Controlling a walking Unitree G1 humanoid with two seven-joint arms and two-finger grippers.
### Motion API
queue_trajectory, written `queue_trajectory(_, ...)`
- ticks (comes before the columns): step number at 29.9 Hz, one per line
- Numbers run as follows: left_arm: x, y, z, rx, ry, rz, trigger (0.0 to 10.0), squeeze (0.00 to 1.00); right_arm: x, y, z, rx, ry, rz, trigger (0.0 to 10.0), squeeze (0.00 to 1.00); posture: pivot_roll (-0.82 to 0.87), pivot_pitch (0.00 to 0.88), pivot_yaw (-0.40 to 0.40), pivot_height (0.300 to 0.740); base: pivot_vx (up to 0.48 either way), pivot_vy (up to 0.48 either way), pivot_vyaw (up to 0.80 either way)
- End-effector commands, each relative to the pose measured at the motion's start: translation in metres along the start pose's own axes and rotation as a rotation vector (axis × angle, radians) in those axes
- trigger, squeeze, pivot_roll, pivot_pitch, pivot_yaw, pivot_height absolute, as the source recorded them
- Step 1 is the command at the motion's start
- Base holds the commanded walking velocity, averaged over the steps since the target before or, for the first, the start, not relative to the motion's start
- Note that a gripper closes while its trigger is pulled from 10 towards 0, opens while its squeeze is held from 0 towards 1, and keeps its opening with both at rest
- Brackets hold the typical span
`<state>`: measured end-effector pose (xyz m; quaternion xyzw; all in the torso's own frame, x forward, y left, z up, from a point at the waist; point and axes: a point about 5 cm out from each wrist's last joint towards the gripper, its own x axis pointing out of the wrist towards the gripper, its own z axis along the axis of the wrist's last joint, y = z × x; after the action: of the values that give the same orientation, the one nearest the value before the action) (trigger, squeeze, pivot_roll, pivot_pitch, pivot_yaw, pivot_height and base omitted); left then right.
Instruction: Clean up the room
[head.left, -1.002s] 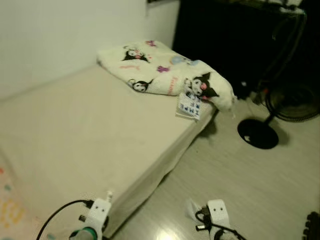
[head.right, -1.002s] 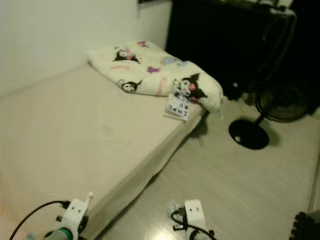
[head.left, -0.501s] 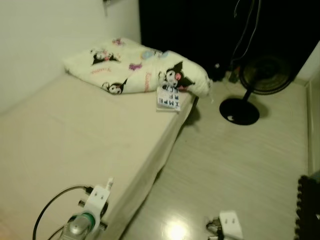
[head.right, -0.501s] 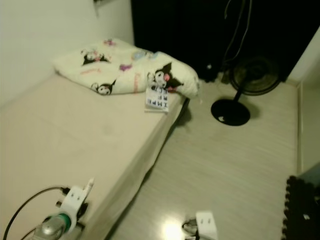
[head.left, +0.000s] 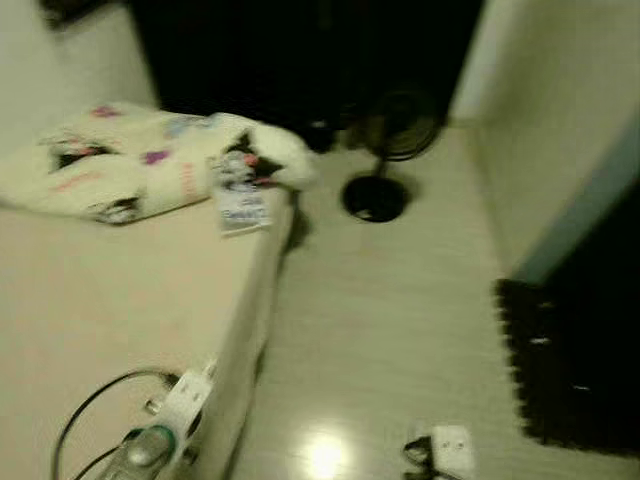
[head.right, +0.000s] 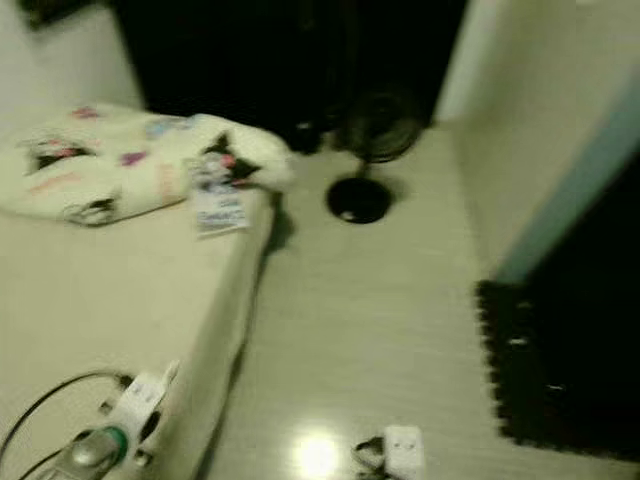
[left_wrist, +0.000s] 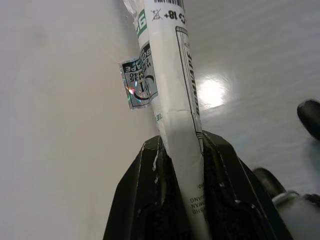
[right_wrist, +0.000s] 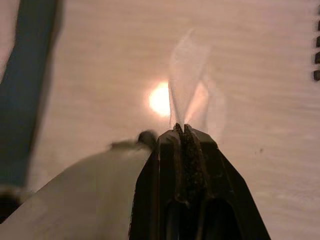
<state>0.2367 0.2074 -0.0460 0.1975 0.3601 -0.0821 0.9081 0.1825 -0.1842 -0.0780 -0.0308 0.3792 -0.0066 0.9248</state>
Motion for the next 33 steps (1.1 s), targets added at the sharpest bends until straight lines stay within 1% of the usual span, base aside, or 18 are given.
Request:
queue_trajectory(1,0.001,-0.01,0.003,-0.045,-0.01,-0.006,10.0,0.0,0.002,-0.01,0.007,-0.046,-0.01,0.001,10.0,0.0,-0.03,0.039,0.086,0.74,0.0,0.0,-0.74)
queue_trajectory(3,0.002,-0.011,0.003,-0.044,-0.012,-0.009,10.0,0.0,0.002,-0.013,0.009,-0.045,-0.011,-0.007,10.0,0.0,-0.03,0.039,0.086,0.74,0.0,0.0,-0.74)
queue_trajectory(4,0.002,-0.012,0.003,-0.063,-0.012,-0.004,10.0,0.0,0.002,-0.016,0.01,-0.041,-0.016,-0.015,10.0,0.0,-0.03,0.033,0.064,0.74,0.0,0.0,-0.74)
queue_trajectory(8,0.002,-0.018,0.003,-0.081,-0.014,-0.008,10.0,0.0,0.002,-0.018,0.012,-0.056,-0.024,-0.011,10.0,0.0,-0.03,0.027,0.062,0.74,0.0,0.0,-0.74)
queue_trajectory(12,0.002,-0.019,0.003,-0.077,-0.017,-0.012,10.0,0.0,0.003,-0.016,0.013,-0.058,-0.027,-0.006,10.0,0.0,-0.03,0.026,0.062,0.74,0.0,0.0,-0.74)
queue_trajectory(14,0.002,-0.016,0.004,-0.09,-0.02,0.001,10.0,0.0,0.004,-0.011,0.013,-0.055,-0.033,0.007,10.0,0.0,-0.03,0.028,0.064,0.74,0.0,0.0,-0.74)
queue_trajectory(15,0.002,-0.016,0.004,-0.09,-0.02,0.001,10.0,0.0,0.004,-0.011,0.013,-0.055,-0.033,0.007,10.0,0.0,-0.03,0.028,0.064,0.74,0.0,0.0,-0.74)
queue_trajectory(17,0.003,-0.011,0.01,-0.094,-0.04,0.014,10.0,0.0,0.004,-0.005,0.016,-0.052,-0.046,0.026,10.0,0.0,-0.04,0.029,0.068,0.74,0.0,0.0,-0.75)
queue_trajectory(20,0.004,-0.009,0.014,-0.091,-0.055,0.018,10.0,0.0,0.005,-0.002,0.017,-0.045,-0.054,0.032,10.0,0.0,-0.04,0.028,0.068,0.74,0.0,0.0,-0.75)
queue_trajectory(24,0.005,-0.011,0.019,-0.094,-0.074,0.009,10.0,0.0,0.005,0.0,0.017,-0.047,-0.056,0.04,10.0,0.0,-0.04,0.023,0.069,0.74,0.0,0.0,-0.75)
queue_trajectory(33,0.006,-0.016,0.023,-0.105,-0.083,-0.008,10.0,0.0,0.005,0.0,0.019,-0.056,-0.059,0.043,10.0,0.0,-0.04,0.014,0.065,0.74,0.0,0.0,-0.75)
